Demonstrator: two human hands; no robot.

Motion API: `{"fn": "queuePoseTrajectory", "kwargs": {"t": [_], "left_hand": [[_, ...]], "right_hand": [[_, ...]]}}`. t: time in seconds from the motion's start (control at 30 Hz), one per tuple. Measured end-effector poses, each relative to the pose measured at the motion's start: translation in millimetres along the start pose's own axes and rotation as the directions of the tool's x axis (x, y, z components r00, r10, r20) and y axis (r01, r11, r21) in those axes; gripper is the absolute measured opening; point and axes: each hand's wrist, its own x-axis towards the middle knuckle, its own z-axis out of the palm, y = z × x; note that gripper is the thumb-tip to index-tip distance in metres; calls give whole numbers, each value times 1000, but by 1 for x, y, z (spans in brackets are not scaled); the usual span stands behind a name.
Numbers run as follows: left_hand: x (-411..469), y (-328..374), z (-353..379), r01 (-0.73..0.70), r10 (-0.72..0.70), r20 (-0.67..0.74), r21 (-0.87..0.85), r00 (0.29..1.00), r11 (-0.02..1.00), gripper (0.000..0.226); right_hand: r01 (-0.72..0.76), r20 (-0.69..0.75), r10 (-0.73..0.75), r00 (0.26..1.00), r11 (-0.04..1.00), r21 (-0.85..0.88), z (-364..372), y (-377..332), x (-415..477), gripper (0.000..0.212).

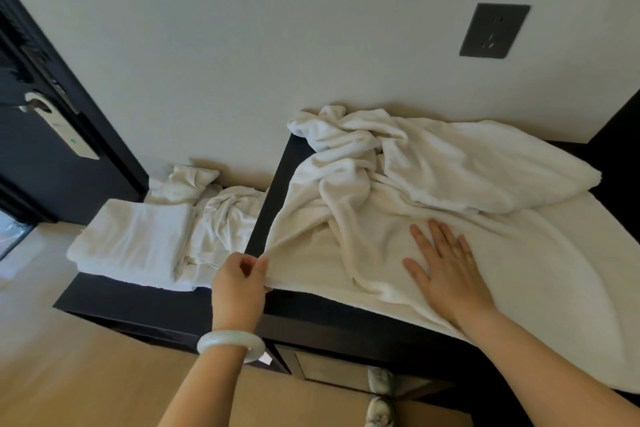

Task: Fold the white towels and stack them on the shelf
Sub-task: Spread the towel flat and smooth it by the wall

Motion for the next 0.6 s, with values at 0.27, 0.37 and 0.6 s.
{"fn": "queuePoseTrajectory", "kwargs": {"t": [0.27,0.37,0.6], "left_hand": [[-9,5,7,-510,480,182,404,858,759,51],[10,27,30,-639,532,353,436,769,634,44],[34,28,26,-522,450,266,484,852,702,13]], "right_hand": [[38,-108,-39,993,999,-8,-8,-30,-1,61],[49,-84,-42,996,996,75,-5,-41,-5,64],[59,-6,-59,998,998,-24,-4,-39,-4,73]]}}
